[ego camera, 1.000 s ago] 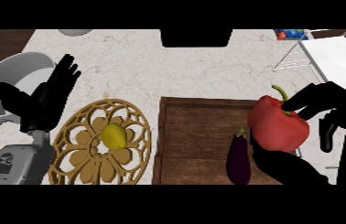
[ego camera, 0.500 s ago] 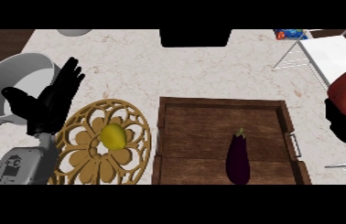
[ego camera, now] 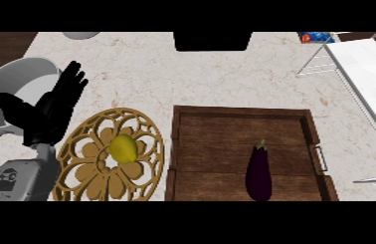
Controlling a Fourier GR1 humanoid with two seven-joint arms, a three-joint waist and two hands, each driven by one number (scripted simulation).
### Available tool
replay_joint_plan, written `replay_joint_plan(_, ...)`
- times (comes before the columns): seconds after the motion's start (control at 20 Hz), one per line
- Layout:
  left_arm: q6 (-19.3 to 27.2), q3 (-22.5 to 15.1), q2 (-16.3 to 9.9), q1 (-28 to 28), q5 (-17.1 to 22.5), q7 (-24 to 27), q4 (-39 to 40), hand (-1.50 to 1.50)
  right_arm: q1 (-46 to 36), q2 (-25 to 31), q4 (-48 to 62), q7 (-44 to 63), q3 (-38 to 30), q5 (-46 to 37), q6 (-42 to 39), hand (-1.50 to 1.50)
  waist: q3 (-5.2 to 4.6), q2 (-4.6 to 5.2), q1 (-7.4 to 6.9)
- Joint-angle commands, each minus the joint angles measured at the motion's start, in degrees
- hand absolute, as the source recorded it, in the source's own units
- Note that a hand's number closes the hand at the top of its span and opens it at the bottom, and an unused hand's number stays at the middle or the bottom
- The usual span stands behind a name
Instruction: Pick the bell pepper from the tray and place it in the tiered shelf
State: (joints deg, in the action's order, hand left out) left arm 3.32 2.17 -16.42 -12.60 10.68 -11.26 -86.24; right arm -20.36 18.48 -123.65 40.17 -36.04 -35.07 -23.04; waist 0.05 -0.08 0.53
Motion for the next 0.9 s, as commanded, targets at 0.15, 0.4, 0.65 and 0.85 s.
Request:
replay_joint_plan(0.15,1.4,-1.1,2.8,-0.2,-3.0,-1.9,-1.9,0.00,7.8,2.7,2.2,-6.7,-6.9,6.9,1.3,1.50,-0.05,0.01,-0.24)
replay_joint_plan(0.4,-1.1,1.2,1.2,-1.3,-1.2,-2.9,-1.7,0.00,9.8,5.9,15.8,-19.9,-11.8,9.9,5.3,1.50,-0.02,0.06,-0.35)
replay_joint_plan(0.65,-3.6,3.1,1.5,-3.0,-1.6,1.6,5.4,0.00,8.6,10.1,21.3,-20.6,-11.1,9.6,7.2,1.50,-0.05,0.13,-0.36)
replay_joint_plan(0.85,-1.0,2.1,2.3,-4.4,-2.8,-2.1,1.7,0.00,7.8,7.9,24.6,-16.0,-12.6,6.4,12.2,1.50,-0.04,0.24,-0.53)
